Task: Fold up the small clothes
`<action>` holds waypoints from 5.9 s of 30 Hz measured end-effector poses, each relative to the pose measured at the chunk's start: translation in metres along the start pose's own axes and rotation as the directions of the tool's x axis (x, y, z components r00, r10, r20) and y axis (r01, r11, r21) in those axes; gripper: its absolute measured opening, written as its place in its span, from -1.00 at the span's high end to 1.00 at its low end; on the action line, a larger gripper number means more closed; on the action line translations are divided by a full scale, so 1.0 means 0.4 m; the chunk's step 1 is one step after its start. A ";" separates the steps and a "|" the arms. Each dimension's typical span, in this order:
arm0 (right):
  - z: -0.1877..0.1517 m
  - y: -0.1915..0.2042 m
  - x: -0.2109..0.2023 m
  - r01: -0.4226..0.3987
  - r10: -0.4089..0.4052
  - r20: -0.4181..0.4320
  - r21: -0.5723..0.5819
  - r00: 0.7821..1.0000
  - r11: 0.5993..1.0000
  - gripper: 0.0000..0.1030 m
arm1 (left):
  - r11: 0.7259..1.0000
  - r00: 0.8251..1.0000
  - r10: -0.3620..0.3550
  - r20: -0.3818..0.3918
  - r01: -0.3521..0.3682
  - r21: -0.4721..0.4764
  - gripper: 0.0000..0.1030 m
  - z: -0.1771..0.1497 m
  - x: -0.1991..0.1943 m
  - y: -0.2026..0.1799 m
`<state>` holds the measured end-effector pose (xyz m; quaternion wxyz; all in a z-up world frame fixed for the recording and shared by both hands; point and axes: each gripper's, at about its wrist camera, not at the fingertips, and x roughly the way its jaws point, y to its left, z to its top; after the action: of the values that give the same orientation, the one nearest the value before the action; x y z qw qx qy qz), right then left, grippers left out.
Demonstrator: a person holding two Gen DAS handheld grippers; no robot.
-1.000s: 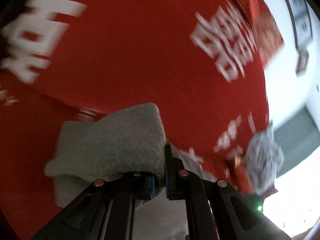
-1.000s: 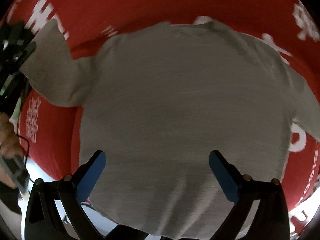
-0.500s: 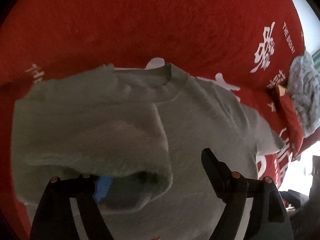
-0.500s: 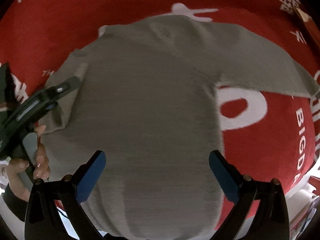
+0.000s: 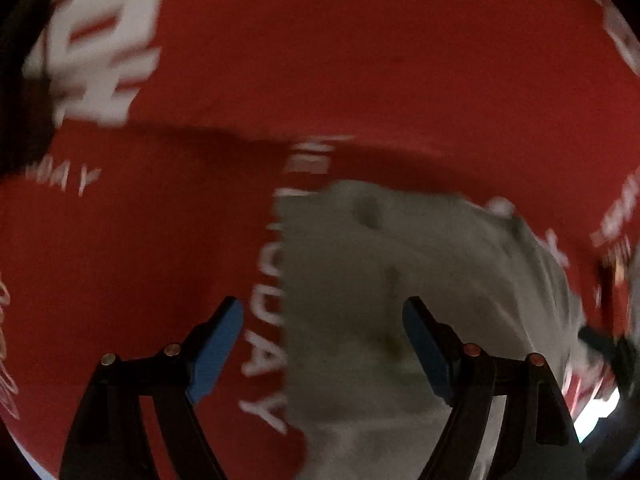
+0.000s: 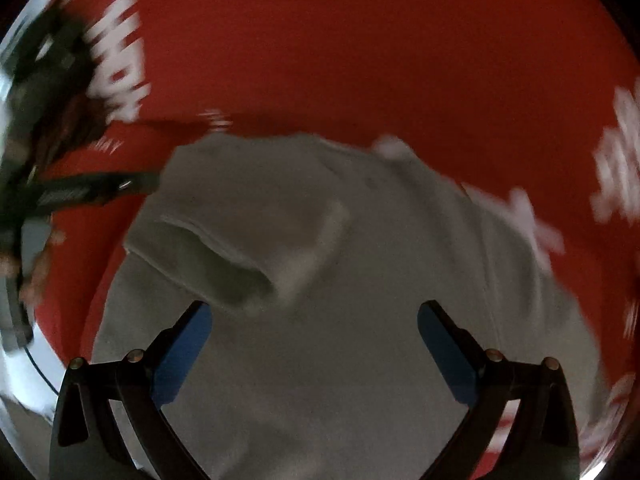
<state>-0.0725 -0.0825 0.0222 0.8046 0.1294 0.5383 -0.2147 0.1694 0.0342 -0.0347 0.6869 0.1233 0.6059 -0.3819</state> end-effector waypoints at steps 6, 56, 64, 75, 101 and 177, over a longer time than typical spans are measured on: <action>0.054 0.134 0.169 0.200 -0.215 -0.026 -0.280 0.976 0.939 -0.89 | 0.992 0.995 -0.045 -0.093 0.034 -0.119 -0.61 0.027 0.096 0.067; -0.083 0.063 0.233 -0.509 0.677 0.162 0.786 0.718 0.352 -0.01 | 0.980 0.980 0.199 0.001 -0.199 0.028 -0.88 -0.101 -0.089 0.133; -0.106 -0.144 0.117 -0.385 0.481 0.114 0.766 0.869 0.514 -0.01 | 0.959 0.977 0.209 -0.047 -0.196 0.205 -0.88 -0.222 -0.042 0.042; -0.350 -0.484 0.051 -0.140 0.143 0.105 0.954 0.984 0.264 0.05 | 0.919 0.937 0.345 0.048 -0.347 0.189 -0.88 -0.191 0.014 -0.039; -0.256 -0.453 0.067 0.003 0.083 -0.065 0.806 0.994 0.592 0.70 | 0.930 0.941 0.338 -0.002 -0.333 0.154 -0.90 -0.124 0.056 -0.033; -0.942 -1.085 -0.092 -0.411 -0.029 0.418 0.878 0.908 -0.246 0.83 | 0.947 0.960 0.130 -0.248 -0.046 0.317 -0.99 -0.433 0.154 -0.915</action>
<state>-0.6006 -0.2889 -0.0796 0.4916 0.7547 0.0202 -0.4339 -0.2066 -0.1273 -0.0251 0.5885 0.3060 0.6191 -0.4204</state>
